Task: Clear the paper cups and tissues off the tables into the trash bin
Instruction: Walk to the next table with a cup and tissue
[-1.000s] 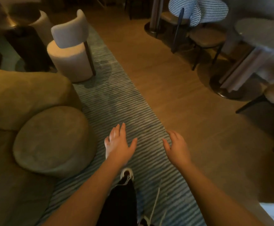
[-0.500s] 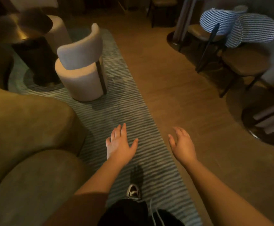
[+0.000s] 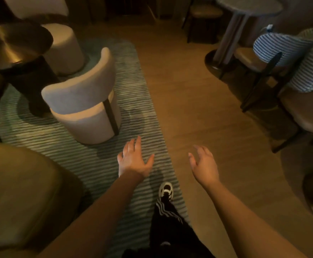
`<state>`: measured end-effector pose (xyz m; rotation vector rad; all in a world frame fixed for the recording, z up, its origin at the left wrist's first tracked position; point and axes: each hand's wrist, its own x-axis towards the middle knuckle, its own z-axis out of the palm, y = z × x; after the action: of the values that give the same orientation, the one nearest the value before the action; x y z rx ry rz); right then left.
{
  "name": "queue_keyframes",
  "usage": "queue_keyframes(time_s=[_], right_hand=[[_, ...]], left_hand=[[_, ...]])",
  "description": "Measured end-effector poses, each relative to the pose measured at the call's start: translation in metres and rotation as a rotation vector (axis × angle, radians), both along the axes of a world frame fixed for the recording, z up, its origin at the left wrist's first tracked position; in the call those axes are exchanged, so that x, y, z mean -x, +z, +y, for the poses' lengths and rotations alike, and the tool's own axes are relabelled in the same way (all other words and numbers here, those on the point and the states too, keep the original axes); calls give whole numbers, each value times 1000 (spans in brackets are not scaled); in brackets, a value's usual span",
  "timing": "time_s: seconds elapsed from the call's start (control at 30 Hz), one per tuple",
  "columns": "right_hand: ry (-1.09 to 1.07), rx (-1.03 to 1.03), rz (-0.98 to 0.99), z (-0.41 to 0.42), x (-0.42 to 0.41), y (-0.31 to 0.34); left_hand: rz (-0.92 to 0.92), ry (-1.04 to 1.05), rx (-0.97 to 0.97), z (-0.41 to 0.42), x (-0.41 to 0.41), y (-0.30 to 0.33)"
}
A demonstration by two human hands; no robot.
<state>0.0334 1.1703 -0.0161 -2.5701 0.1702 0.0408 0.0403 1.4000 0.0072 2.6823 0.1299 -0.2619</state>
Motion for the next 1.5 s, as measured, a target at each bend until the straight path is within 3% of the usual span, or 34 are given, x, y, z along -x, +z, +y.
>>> queue_keyframes(time_s=[0.2, 0.43, 0.77, 1.2, 1.5], right_hand=[[121, 41, -5, -32, -203, 19], [174, 10, -3, -41, -375, 31], [205, -5, 15, -39, -685, -1], [198, -12, 15, -27, -1072, 22], [282, 1, 10, -36, -1401, 5]], left_hand=[[-34, 83, 16, -29, -181, 25], [-21, 124, 17, -47, -344, 40], [-62, 184, -38, -38, -643, 0], [-97, 236, -105, -19, -1032, 9], [-101, 342, -119, -31, -1333, -23]])
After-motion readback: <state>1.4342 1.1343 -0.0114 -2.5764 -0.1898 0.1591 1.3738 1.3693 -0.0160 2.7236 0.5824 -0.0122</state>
